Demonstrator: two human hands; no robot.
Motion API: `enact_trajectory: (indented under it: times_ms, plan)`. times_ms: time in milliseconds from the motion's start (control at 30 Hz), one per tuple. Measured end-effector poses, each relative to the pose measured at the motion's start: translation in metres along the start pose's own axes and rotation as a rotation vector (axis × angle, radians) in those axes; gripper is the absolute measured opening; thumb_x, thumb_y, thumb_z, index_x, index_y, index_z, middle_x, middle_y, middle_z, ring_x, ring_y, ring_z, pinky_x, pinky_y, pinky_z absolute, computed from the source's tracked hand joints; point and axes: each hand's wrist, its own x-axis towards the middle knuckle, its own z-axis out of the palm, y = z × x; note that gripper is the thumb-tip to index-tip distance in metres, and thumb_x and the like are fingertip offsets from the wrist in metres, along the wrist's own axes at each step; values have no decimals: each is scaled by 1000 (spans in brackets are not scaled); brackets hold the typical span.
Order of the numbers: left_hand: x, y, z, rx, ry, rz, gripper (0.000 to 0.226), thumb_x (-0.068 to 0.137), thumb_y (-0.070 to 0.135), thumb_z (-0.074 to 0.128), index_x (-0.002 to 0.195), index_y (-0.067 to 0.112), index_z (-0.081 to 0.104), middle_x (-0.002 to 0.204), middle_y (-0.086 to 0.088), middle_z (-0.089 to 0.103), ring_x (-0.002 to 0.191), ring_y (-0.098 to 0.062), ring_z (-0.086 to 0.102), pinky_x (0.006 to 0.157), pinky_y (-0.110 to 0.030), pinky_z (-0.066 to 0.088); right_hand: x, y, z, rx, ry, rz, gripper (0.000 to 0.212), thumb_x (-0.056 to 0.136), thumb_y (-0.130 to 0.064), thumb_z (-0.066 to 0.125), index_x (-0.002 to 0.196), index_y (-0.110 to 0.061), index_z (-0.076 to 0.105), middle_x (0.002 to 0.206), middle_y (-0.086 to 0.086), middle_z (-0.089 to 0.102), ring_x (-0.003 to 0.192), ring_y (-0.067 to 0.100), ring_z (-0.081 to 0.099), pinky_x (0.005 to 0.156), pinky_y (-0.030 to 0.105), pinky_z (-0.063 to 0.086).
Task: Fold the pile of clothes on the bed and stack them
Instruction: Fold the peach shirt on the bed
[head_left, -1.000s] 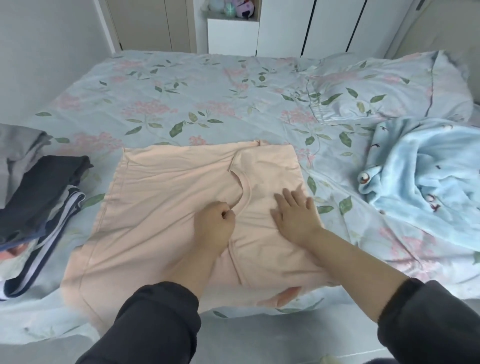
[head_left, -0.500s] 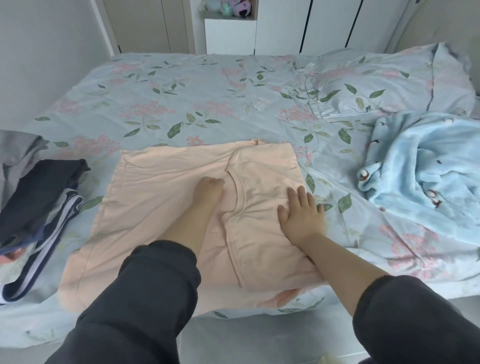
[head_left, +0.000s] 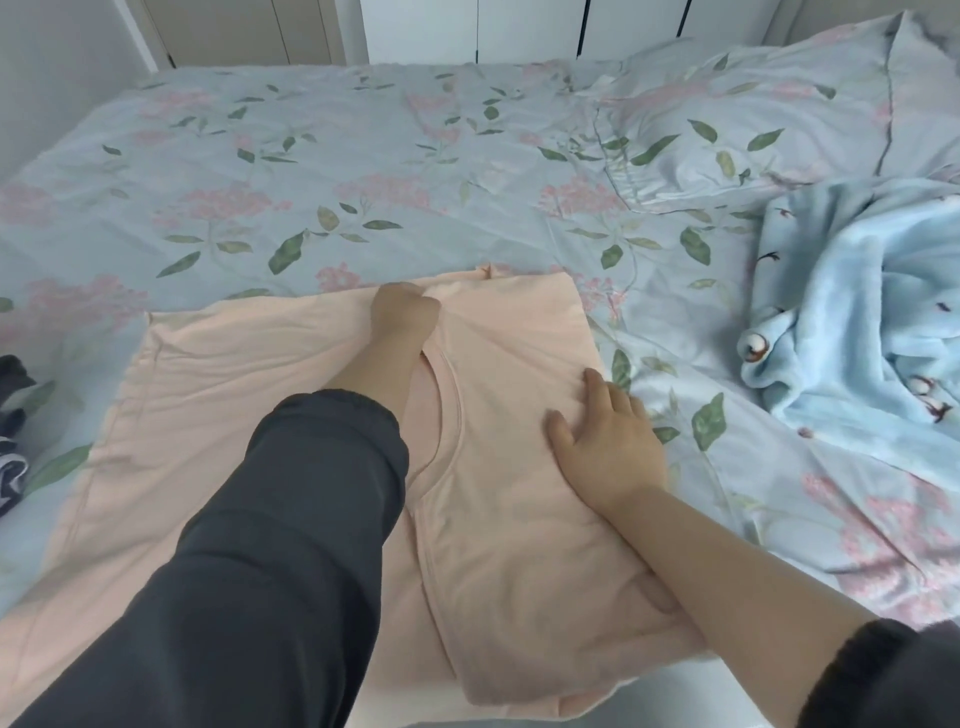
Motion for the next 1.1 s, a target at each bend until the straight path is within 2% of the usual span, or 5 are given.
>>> enact_trajectory:
  times_ms: [333,700,800,900,1100]
  plan:
    - [-30,-1,13,537,109,321,64,92,16,49,150,19,20,147,-8,30,129,-27,34,99,-36,36,0,-3,7,-158,7,-33,70,87,-53,27,148,-21,15,156,11,19,139,28,23,115,46,19]
    - [-144,-51,3,992,-336,505,57,99,49,14,152,34,2,161,8,-6,147,-20,-9,115,-51,-1,-19,3,-43,291,-195,122,67,91,-32,50,148,-10,23,142,14,41,132,30,37,105,38,34]
    - [-151,-40,-1,1000,-345,532,56,100,40,23,153,29,8,161,3,-2,147,-22,-8,115,-51,-2,-28,25,-67,363,-215,255,19,89,-25,54,100,-11,61,87,5,59,89,27,59,68,28,43]
    - [-160,-17,6,903,-348,654,55,100,23,31,152,27,13,161,4,4,148,-20,-3,116,-46,0,-38,37,-77,346,-353,347,45,85,-40,63,54,-18,37,49,-4,41,46,15,44,43,22,36]
    - [-157,47,53,1022,-553,902,87,82,-16,29,152,33,14,160,10,9,148,-20,-4,117,-43,-3,-45,27,-78,207,-524,335,58,74,-53,72,107,-7,57,81,-3,54,75,15,54,62,23,41]
